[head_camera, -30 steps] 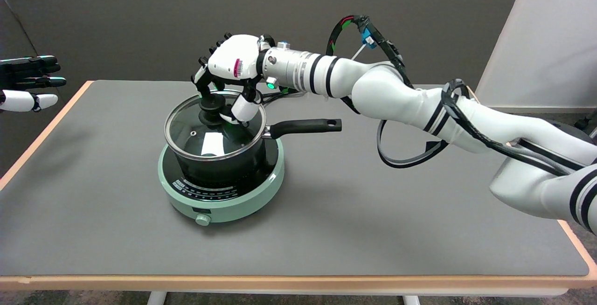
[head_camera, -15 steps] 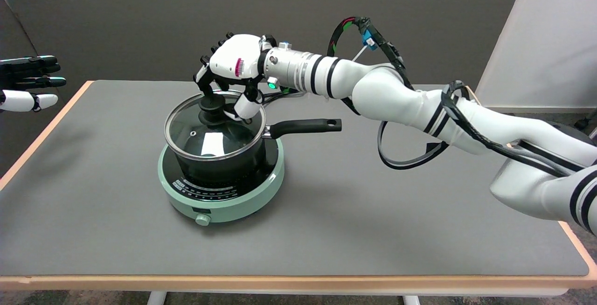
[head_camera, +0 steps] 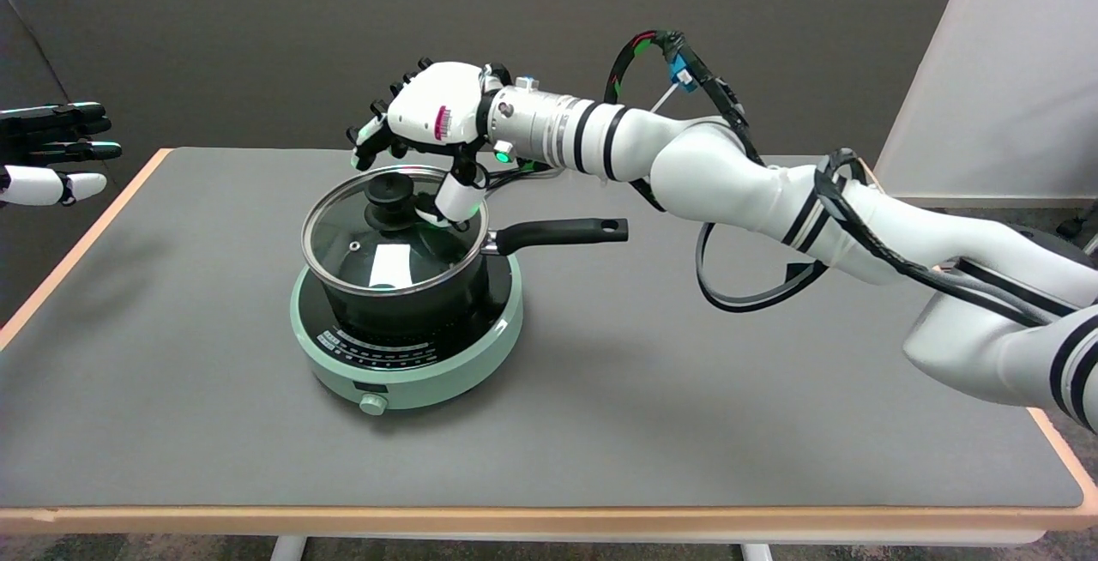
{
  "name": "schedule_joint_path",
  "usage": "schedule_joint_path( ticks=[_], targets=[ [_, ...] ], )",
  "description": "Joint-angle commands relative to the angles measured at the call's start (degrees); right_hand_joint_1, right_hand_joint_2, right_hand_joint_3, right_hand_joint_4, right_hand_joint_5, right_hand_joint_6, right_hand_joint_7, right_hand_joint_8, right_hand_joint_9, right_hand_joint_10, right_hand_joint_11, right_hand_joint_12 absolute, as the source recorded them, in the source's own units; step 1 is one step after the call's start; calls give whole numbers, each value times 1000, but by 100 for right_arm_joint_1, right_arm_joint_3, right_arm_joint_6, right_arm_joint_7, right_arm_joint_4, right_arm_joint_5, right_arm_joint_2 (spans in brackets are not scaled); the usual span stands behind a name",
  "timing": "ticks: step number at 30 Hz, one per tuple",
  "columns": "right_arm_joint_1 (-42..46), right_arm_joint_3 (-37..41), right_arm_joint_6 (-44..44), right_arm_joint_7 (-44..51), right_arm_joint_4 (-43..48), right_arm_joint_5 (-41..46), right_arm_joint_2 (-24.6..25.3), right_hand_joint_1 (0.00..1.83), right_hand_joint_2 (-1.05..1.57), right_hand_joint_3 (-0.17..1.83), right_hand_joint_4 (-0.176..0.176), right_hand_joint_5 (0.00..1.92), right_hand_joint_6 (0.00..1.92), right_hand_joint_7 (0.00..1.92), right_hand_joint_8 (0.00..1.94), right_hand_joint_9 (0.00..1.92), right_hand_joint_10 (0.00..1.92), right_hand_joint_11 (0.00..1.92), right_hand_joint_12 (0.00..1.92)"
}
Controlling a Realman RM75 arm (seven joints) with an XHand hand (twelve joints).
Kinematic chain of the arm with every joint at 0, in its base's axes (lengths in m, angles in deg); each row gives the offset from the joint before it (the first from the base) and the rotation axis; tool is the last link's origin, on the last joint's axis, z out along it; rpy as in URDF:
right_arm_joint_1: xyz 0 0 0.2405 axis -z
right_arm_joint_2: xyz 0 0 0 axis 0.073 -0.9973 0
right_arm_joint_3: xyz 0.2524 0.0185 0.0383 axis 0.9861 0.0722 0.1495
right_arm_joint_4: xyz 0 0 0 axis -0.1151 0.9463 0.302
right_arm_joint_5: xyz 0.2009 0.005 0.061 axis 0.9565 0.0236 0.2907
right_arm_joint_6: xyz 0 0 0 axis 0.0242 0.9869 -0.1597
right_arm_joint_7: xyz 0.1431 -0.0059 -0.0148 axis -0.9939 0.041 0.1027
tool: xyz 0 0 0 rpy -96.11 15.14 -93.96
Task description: Pick up the pot lid.
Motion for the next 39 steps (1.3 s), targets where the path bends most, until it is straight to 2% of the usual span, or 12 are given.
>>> schedule_joint_path(
  ticks=[1, 8, 17, 29, 39],
  targets=[
    [33, 79, -175, 0, 322, -12, -112, 936, 555, 981, 168, 534, 243, 767, 307, 792, 685, 491, 967],
    [178, 207, -214, 0, 689, -38, -170, 920, 550, 980, 166, 527, 239, 762, 304, 788, 679, 490, 968],
    [232, 225, -214, 0, 728, -38, -44, 916, 550, 978, 166, 528, 240, 764, 306, 789, 680, 491, 971],
    [174, 166, -214, 0, 280, -35, 229, 911, 553, 973, 170, 541, 252, 773, 313, 791, 682, 492, 977],
    [65, 65, -217, -27, 145, 5, 275, 947, 556, 934, 176, 576, 270, 785, 304, 800, 666, 487, 993]
  ],
)
